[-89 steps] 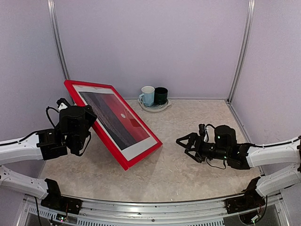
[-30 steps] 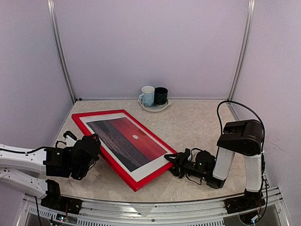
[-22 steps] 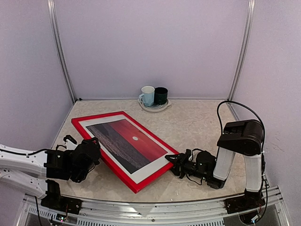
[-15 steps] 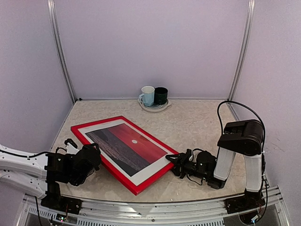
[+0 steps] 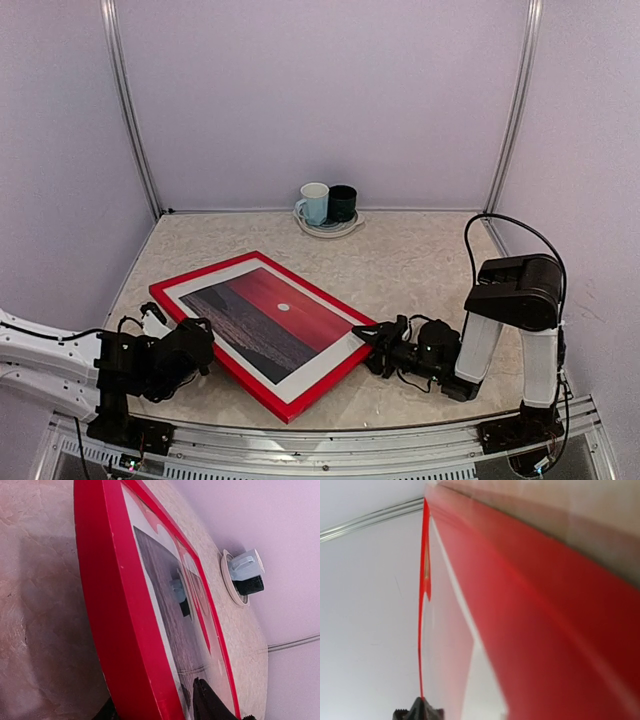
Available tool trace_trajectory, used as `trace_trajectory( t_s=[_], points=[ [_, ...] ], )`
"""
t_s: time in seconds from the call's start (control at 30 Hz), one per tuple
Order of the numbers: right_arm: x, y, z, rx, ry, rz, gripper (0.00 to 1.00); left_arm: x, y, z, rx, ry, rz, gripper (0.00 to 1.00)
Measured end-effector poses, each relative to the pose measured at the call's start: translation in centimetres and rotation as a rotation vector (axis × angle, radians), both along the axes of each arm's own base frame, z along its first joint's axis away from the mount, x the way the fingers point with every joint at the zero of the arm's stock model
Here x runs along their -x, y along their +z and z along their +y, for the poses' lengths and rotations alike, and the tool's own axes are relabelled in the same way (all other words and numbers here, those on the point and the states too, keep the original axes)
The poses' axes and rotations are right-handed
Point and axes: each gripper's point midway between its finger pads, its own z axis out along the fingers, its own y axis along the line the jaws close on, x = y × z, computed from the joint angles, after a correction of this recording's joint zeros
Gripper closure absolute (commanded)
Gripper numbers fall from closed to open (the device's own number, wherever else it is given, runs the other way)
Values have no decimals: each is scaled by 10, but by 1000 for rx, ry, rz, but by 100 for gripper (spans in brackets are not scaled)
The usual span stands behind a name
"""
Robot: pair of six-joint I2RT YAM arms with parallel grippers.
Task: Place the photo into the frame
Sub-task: Pass from the left arm to the right
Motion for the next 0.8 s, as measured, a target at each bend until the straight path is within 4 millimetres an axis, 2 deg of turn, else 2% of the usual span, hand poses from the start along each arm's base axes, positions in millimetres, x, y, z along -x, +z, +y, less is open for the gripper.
trace_trajectory(
  t_s=[0.07, 0.17, 0.4, 0.6, 0.8],
  points=[
    [0, 2, 0, -3, 0, -4, 50, 2, -4, 1, -27, -16, 10, 47],
    [-1, 5, 0, -10, -2, -10, 49, 6, -12, 3, -60, -36, 27, 39],
    [-5, 8, -2, -16, -12, -12, 48, 12, -22, 5, -85, -62, 54, 33],
    [-9, 8, -5, -18, -14, -11, 48, 14, -27, 4, -88, -75, 69, 20],
    [-14, 9, -8, -23, -13, -10, 48, 17, -34, 3, -98, -90, 92, 17]
  ],
)
